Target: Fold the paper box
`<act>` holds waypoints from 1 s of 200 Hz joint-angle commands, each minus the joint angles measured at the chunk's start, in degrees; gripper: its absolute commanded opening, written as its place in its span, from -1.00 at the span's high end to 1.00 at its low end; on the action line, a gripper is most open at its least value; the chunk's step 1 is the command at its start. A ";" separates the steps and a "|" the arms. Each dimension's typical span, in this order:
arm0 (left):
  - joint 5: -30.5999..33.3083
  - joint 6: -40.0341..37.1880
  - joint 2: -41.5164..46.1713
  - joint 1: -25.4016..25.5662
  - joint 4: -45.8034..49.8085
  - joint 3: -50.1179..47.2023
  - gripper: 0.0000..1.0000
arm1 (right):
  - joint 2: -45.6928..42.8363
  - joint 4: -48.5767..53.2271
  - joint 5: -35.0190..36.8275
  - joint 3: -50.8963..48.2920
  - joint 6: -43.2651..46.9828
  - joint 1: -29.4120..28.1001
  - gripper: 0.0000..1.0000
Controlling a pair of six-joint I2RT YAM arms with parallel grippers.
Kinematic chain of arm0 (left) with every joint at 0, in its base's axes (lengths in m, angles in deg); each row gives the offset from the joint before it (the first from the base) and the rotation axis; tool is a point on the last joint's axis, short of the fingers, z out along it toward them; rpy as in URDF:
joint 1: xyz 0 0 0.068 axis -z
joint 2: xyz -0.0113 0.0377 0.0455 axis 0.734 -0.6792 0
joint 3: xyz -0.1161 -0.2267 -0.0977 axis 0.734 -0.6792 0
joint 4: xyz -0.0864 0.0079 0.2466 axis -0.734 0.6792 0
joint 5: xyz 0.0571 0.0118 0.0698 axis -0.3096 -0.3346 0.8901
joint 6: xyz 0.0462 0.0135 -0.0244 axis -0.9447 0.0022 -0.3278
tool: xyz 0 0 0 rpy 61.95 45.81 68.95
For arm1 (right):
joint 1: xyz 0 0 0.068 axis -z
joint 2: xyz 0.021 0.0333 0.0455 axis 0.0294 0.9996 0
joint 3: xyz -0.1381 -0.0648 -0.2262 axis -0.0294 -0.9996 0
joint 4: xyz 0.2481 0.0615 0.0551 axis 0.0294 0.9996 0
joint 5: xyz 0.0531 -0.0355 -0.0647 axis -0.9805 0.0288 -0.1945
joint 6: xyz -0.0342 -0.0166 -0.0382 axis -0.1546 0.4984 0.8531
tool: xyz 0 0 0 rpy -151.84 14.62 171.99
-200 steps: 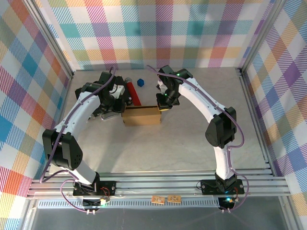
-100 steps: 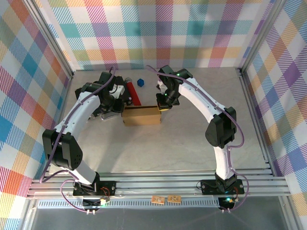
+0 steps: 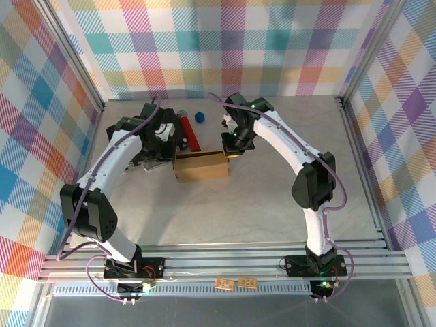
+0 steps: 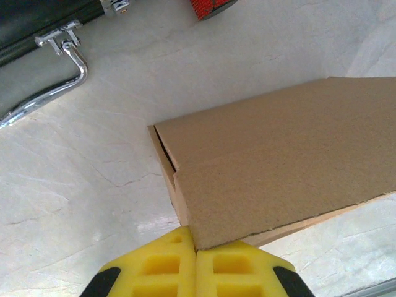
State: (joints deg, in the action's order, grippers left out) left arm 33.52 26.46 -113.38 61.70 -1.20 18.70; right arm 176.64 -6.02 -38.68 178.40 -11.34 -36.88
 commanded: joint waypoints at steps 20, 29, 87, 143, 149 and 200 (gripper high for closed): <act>-2.89 4.21 -0.71 -0.29 3.65 2.87 0.98 | 1.15 0.15 -0.83 0.64 -0.24 0.18 1.00; -3.32 4.49 -1.52 -0.24 4.88 4.14 0.98 | 1.14 0.10 -0.83 0.50 -0.27 0.13 1.00; -4.51 5.81 -2.21 -0.24 6.46 3.65 1.00 | 1.40 -0.40 -0.82 0.12 -0.58 0.13 1.00; -4.68 6.25 -0.57 -0.24 3.45 -0.15 1.00 | 1.53 -0.74 -0.58 -0.17 -0.68 0.05 1.00; -4.91 6.42 -0.26 -0.24 2.67 -0.83 1.00 | 1.46 -0.90 -0.49 -0.48 -0.63 -0.02 1.00; -4.64 7.40 3.60 0.19 -4.62 -7.66 1.00 | -0.06 -3.26 1.92 -3.46 -0.25 -1.16 1.00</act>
State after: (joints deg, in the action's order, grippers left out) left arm 30.98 32.65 -111.18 61.70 -4.21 14.37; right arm 176.66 -7.92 -37.81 177.13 -11.54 -36.88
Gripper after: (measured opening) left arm 0.045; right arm 0.065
